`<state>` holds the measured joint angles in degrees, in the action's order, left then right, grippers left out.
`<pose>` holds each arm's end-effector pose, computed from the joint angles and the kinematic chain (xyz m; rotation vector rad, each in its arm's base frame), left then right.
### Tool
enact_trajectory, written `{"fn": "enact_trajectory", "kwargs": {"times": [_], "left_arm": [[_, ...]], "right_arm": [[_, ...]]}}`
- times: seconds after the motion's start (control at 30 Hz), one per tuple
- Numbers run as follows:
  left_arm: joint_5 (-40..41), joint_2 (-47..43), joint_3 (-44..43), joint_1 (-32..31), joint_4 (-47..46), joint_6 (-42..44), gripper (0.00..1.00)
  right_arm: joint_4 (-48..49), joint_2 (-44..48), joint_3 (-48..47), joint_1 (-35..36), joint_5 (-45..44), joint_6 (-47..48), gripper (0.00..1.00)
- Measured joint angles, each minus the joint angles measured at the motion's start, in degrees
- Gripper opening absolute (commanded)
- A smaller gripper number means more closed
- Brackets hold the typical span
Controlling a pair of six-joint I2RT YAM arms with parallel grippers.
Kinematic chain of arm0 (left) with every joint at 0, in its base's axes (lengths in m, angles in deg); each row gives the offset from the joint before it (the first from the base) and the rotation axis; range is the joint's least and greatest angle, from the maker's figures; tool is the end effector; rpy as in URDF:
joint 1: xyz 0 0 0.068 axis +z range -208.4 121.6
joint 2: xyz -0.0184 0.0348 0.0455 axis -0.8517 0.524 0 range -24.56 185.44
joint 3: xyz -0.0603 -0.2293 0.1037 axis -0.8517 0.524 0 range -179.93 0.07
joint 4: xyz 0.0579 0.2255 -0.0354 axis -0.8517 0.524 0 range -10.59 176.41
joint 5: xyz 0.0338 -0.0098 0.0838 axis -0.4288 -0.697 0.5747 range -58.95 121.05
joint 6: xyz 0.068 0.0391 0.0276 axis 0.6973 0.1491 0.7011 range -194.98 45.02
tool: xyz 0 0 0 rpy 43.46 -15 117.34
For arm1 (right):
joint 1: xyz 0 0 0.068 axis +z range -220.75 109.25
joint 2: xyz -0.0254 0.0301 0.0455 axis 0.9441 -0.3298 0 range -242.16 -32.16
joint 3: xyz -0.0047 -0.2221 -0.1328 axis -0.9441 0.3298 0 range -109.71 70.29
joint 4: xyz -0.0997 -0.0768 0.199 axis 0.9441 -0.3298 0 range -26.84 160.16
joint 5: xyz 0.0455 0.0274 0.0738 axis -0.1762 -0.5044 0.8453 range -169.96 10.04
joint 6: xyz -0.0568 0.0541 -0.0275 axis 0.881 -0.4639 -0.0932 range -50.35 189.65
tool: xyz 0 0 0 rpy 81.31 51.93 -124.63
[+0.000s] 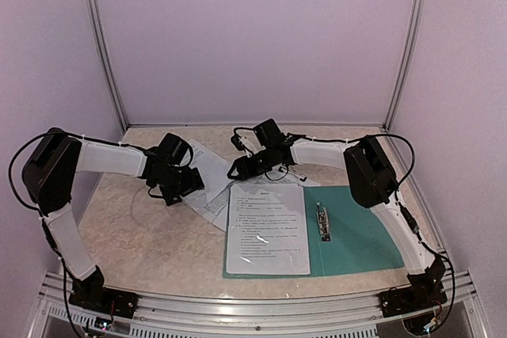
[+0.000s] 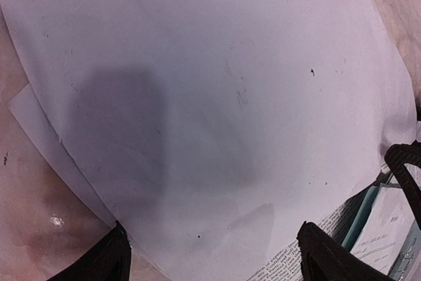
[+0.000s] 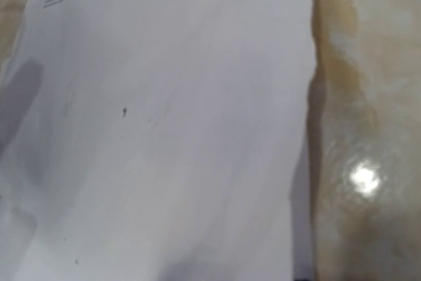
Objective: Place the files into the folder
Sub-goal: Pick up the file from the center of the board.
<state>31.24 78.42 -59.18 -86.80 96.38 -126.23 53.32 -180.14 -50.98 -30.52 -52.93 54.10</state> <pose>0.3045 -0.1643 0.1221 -0.5381 2.6574 -0.4504 0.4009 0.3822 0.1063 -0.7696 2.3368 1.0111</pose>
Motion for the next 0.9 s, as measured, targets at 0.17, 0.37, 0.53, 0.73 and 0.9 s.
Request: {"fn": "enact_trajectory", "kwargs": {"times": [0.17,0.37,0.53,0.73,0.9], "left_arm": [[1.84,0.24,-0.07,-1.07,0.0,0.07,0.85],[4.2,0.66,-0.42,-2.32,0.13,0.11,0.85],[4.74,0.7,-0.57,-2.49,0.42,0.24,0.85],[4.85,0.7,-0.79,-2.49,0.94,0.55,0.85],[6.1,0.5,-1.03,-2.43,3.21,1.27,0.85]], "right_arm": [[-0.7,0.0,-0.09,0.26,0.13,0.37,0.41],[-2.12,0.0,-0.72,0.48,1.09,0.39,0.32],[-2.36,0.0,-0.83,0.79,1.6,0.11,0.18],[-2.8,0.0,-1.07,1.01,1.73,-0.63,0.02],[-2.51,0.0,-1.6,1.01,1.64,-1.64,0.0]]}}
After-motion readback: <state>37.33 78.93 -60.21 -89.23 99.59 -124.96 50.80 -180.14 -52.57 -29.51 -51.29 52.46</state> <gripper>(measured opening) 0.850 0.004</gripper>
